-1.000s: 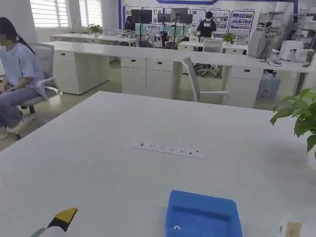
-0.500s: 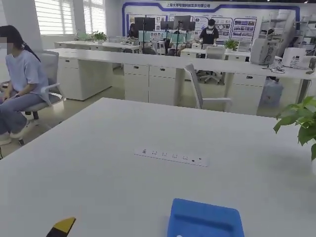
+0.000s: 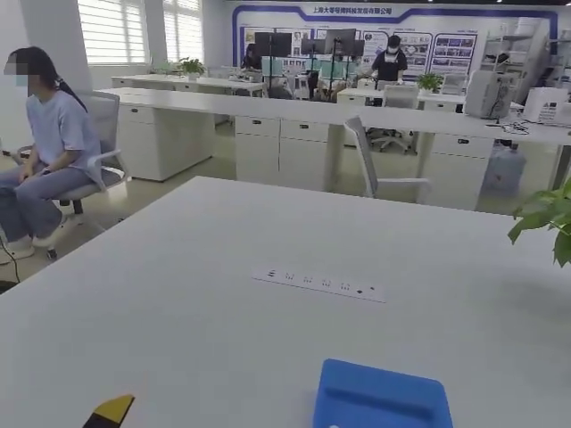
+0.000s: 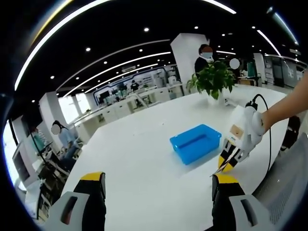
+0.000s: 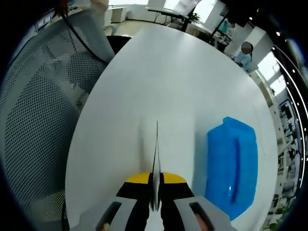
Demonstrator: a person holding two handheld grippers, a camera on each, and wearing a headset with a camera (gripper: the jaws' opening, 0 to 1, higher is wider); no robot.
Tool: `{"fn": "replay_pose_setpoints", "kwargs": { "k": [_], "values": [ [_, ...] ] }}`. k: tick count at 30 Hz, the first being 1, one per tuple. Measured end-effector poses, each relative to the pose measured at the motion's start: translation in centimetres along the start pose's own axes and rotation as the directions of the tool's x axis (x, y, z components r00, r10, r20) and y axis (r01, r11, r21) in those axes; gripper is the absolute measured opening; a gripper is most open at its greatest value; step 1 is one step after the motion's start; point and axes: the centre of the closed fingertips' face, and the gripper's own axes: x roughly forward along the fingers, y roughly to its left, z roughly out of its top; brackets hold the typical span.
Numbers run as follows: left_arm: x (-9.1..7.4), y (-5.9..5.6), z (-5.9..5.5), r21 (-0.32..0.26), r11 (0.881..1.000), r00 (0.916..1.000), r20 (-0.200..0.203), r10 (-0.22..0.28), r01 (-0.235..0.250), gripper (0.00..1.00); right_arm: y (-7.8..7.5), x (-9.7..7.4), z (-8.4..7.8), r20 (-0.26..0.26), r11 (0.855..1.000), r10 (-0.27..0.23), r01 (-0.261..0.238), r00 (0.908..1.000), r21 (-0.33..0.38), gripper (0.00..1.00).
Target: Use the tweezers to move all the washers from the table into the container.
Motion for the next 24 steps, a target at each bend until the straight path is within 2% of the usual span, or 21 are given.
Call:
{"fn": "replay_pose_setpoints", "kwargs": {
  "k": [2,5,10,14,17,19,20,21,22,23,24],
  "values": [
    [0.0,0.1,-0.1,-0.004,1.000,1.0000,-0.001,0.003,-0.003,0.94,0.2,-0.2,-0.1,-0.019,1.000,-0.003,0.003,0.9998,-0.007,0.03],
    [0.0,0.2,-0.3,-0.006,1.000,1.0000,-0.003,0.005,-0.005,0.94,0.2,-0.3,0.1,-0.018,1.000,0.016,-0.016,0.9997,-0.008,0.03],
    [0.0,0.1,-0.5,-0.011,1.000,1.0000,-0.006,0.005,-0.005,0.94,0.2,-0.1,0.2,-0.046,0.998,0.052,-0.050,0.9976,0.031,0.04],
    [0.0,0.0,-0.6,-0.017,1.000,1.0000,-0.007,0.004,-0.004,0.94,0.1,-0.1,0.2,-0.055,0.998,0.051,-0.050,0.9972,0.031,0.05],
    [0.1,0.0,-0.6,-0.023,1.000,1.0000,-0.003,0.002,-0.002,0.94,-0.2,-0.2,0.2,-0.042,0.997,0.034,-0.031,0.9985,0.072,0.11],
    [0.1,0.0,-0.5,-0.019,1.000,1.0000,-0.002,0.001,-0.001,0.94,-0.2,-0.9,0.6,-0.006,0.990,0.030,-0.028,0.9995,0.140,0.11],
    [0.1,0.1,-0.4,-0.016,1.000,1.0000,0.000,-0.001,0.001,0.94,-0.4,-1.3,0.6,0.000,0.987,0.013,-0.013,0.9999,0.158,0.12],
    [0.1,0.1,-0.3,-0.014,1.000,1.0000,0.002,-0.001,0.001,0.94,-0.9,-2.0,0.6,0.018,0.980,-0.027,0.023,0.9995,0.200,0.13],
    [0.1,0.2,-0.2,-0.013,1.000,1.0000,0.004,-0.001,0.001,0.94,-1.0,-2.6,0.8,0.042,0.971,-0.042,0.031,0.9982,0.238,0.15],
    [0.1,0.3,-0.1,-0.011,1.000,1.0000,0.007,0.001,-0.001,0.94,-0.9,-3.1,0.7,0.063,0.958,-0.047,0.028,0.9969,0.285,0.17],
    [0.1,0.4,0.0,-0.012,1.000,1.0000,0.009,0.002,-0.002,0.94,-1.1,-4.1,0.8,0.093,0.930,-0.084,0.044,0.9921,0.364,0.20]
  ]
}}
